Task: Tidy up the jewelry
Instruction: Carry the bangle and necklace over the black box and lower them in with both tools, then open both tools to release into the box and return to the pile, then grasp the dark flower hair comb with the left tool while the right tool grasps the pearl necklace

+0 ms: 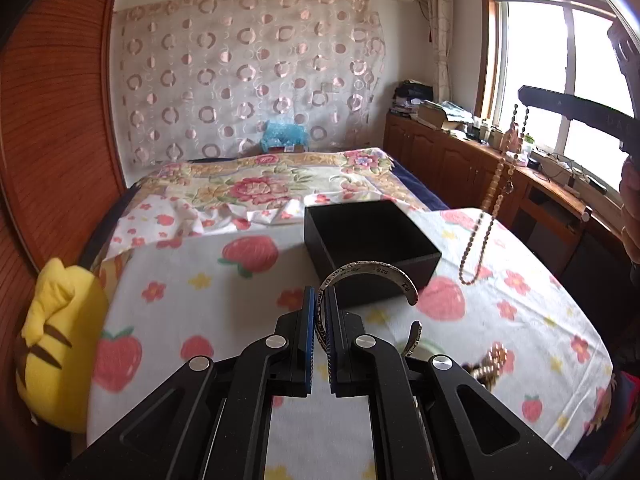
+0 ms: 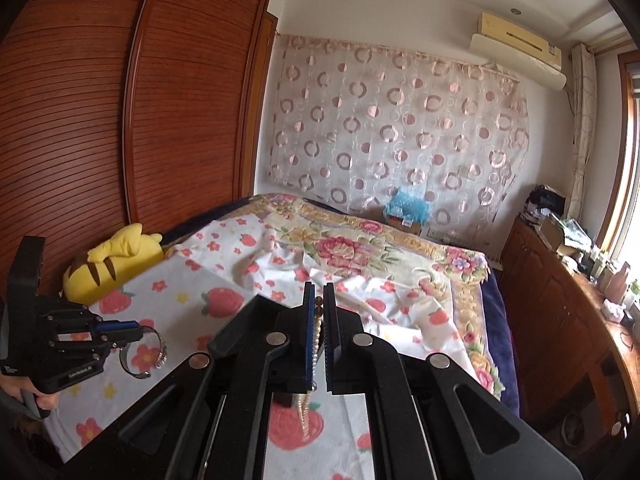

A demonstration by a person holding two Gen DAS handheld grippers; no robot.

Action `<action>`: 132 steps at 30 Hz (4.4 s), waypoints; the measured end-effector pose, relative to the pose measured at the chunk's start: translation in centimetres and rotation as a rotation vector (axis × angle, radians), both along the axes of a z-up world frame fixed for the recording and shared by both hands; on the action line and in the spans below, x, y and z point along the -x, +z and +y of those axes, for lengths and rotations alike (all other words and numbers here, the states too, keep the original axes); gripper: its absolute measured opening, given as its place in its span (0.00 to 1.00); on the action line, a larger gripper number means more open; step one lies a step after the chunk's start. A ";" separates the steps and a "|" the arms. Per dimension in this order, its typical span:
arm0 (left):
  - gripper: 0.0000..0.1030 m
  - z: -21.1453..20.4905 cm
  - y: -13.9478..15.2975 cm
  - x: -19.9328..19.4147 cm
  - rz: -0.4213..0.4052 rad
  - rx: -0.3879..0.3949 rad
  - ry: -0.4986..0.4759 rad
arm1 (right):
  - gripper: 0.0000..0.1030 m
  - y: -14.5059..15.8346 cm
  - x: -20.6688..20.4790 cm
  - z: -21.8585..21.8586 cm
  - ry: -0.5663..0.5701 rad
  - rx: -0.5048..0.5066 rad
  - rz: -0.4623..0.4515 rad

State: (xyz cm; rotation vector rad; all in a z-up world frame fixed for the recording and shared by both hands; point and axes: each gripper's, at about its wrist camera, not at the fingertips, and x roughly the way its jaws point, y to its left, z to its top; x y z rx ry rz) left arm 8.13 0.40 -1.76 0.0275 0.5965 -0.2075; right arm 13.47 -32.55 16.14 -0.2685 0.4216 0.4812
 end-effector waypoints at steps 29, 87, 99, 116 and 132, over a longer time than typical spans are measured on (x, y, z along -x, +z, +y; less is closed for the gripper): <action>0.04 -4.2 -2.2 -12.7 0.096 -0.044 -0.056 | 0.26 -10.3 -10.6 3.2 0.083 -0.049 0.277; 0.29 -4.2 -8.5 5.4 0.280 0.046 -0.118 | 0.32 -20.8 9.4 -1.6 -0.025 -0.093 0.391; 0.19 -4.0 -9.1 6.0 0.295 0.066 -0.112 | 0.32 -20.9 9.6 -1.4 -0.023 -0.078 0.382; 0.18 0.3 -6.2 6.7 0.123 0.023 0.069 | 0.32 -20.7 9.9 -0.6 0.003 -0.058 0.374; 0.18 2.8 -5.4 8.3 0.094 0.043 0.103 | 0.29 -19.8 10.4 6.2 0.142 0.015 0.375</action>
